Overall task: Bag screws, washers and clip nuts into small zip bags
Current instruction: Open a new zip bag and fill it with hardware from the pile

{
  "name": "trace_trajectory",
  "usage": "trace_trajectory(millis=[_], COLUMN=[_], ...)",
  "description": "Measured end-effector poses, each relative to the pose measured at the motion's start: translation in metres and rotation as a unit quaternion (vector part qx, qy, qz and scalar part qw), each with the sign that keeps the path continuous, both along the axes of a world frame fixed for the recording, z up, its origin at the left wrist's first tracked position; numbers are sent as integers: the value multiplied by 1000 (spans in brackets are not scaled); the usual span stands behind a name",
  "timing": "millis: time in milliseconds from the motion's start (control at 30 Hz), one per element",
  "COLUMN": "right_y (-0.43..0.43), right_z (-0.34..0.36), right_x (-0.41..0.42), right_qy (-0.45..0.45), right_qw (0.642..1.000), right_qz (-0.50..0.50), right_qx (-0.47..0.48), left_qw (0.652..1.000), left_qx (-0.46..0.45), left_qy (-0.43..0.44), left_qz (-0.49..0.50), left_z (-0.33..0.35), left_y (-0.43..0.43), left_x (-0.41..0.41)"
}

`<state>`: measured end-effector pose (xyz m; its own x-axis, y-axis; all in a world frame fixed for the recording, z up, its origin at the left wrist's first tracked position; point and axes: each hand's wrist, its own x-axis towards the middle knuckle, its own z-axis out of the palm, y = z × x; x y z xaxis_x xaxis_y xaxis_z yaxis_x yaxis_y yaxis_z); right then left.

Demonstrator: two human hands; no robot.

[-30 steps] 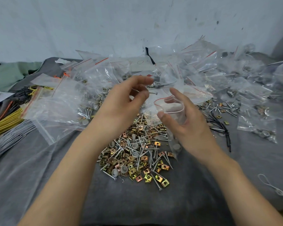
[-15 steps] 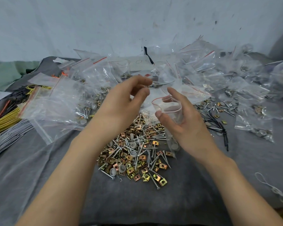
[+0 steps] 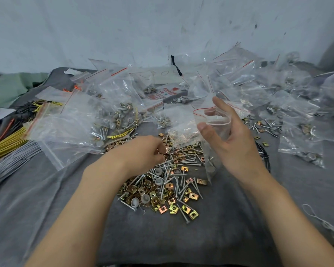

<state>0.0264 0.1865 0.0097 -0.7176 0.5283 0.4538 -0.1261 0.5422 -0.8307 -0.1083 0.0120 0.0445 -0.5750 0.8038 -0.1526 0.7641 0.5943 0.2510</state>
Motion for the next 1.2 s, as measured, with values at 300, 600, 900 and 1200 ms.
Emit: trace_trajectory(millis=[300,600,900,1200], right_y=[1,-3,-14,-12], right_z=[-2,-5,-10,-7], right_x=[0,-2,-7,-4], right_qy=[0,-18,-31,-30], right_qw=[1000,1000,997,998], right_qz=[0,13,22,21], right_qx=[-3,14,60,50], left_qw=[1000,943,901,899], left_qx=[7,328,431,435], left_qy=[-23,-4,-27,-35], left_qz=[-20,64,45,30], left_z=[-2,30,47,30], left_y=[0,-6,7,19], left_x=[-2,-4,19,23])
